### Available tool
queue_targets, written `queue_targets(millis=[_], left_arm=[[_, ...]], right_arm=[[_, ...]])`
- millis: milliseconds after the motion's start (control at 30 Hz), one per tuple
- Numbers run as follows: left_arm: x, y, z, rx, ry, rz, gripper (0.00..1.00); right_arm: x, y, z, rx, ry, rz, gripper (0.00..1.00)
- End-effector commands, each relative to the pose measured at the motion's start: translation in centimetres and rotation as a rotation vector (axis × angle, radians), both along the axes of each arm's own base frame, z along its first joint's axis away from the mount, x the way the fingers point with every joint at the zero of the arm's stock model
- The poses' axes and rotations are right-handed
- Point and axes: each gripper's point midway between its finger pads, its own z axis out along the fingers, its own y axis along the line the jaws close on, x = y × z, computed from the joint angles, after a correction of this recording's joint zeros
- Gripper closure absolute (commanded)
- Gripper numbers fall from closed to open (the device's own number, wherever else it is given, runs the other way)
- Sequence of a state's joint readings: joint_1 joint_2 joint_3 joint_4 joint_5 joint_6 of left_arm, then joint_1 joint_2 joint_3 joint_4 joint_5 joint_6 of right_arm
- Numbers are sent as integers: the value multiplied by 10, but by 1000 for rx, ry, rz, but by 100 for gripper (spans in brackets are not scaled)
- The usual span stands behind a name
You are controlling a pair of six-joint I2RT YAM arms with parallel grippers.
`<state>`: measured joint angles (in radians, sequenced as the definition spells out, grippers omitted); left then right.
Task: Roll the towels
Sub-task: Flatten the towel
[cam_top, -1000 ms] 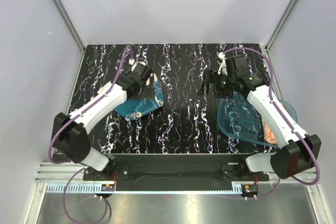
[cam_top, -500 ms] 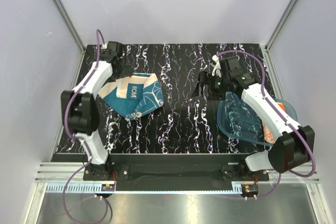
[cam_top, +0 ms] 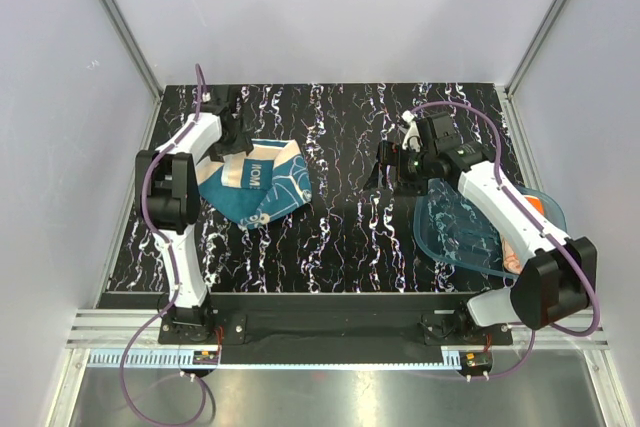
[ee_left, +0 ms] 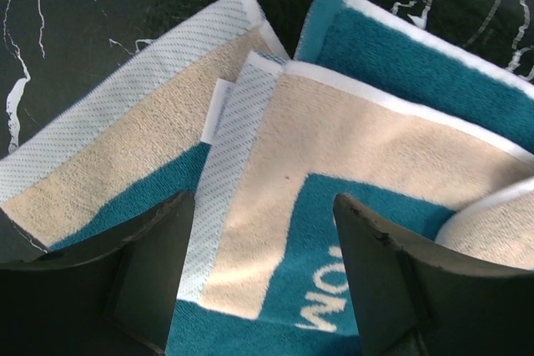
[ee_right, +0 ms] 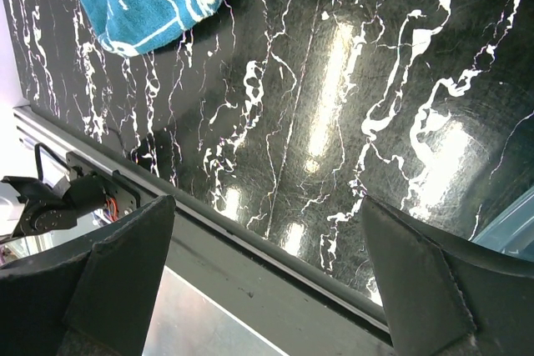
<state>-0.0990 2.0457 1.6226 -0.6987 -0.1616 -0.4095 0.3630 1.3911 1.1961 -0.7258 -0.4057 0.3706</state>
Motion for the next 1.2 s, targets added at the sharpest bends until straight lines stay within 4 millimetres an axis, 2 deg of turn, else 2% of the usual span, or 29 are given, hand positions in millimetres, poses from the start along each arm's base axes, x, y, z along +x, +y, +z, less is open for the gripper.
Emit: queue_targets(millis=[0,167,300,433,467,500,533,633,700,733,767,800,833,867,900,933,967,1000,1033,1067,1100,1133,1167], left_arm=[[25,12,10,11,-77,16,30],[32,8,5,-19,-83,7,35],[33,6,4,-30,-89,8,45],[34,7,16,-25,-125,10,67],[34,8,23,-20,-139,11,87],[36,10,29,-14,-149,10,95],[36,11,34,0,-157,12,100],[37,12,63,19,-197,-11,100],[35,2,96,40,-255,-75,100],[33,-13,111,39,-289,-131,100],[27,-21,144,46,-361,-166,100],[20,-28,161,71,-395,-218,100],[9,-47,174,80,-420,-275,100],[-8,-54,213,84,-506,-305,100],[-21,-61,227,102,-540,-347,100],[-51,-73,253,99,-608,-393,100],[-66,-79,262,103,-643,-429,100],[-82,-84,270,94,-674,-458,100],[-115,-89,298,60,-766,-499,100],[-129,-94,278,47,-752,-550,100],[-144,-96,282,20,-788,-579,100],[-172,-103,279,-48,-840,-651,100],[-186,-106,282,-81,-881,-685,100]], right_arm=[[5,7,1,17,-29,33,0],[8,7,-2,5,-29,37,0],[9,7,-7,-3,-21,38,0],[10,7,-9,-4,-17,41,0],[10,7,-9,-5,-20,41,0],[10,7,-10,-6,-18,41,0],[10,8,-11,-6,-16,41,0],[11,7,-9,-7,-22,41,0],[13,7,-7,-7,-30,40,0],[17,8,0,-7,-46,39,0],[19,9,0,-10,-46,40,0],[21,9,4,-8,-52,41,0],[27,13,15,2,-77,43,0],[31,14,18,6,-78,44,0],[34,17,22,12,-83,46,0],[41,21,36,31,-113,49,1],[46,23,38,41,-108,44,0],[53,27,51,58,-135,44,0],[57,32,52,71,-128,51,0],[61,34,56,83,-130,51,0],[65,38,67,101,-152,56,0],[67,44,71,129,-155,72,0],[69,47,76,146,-166,77,0]])
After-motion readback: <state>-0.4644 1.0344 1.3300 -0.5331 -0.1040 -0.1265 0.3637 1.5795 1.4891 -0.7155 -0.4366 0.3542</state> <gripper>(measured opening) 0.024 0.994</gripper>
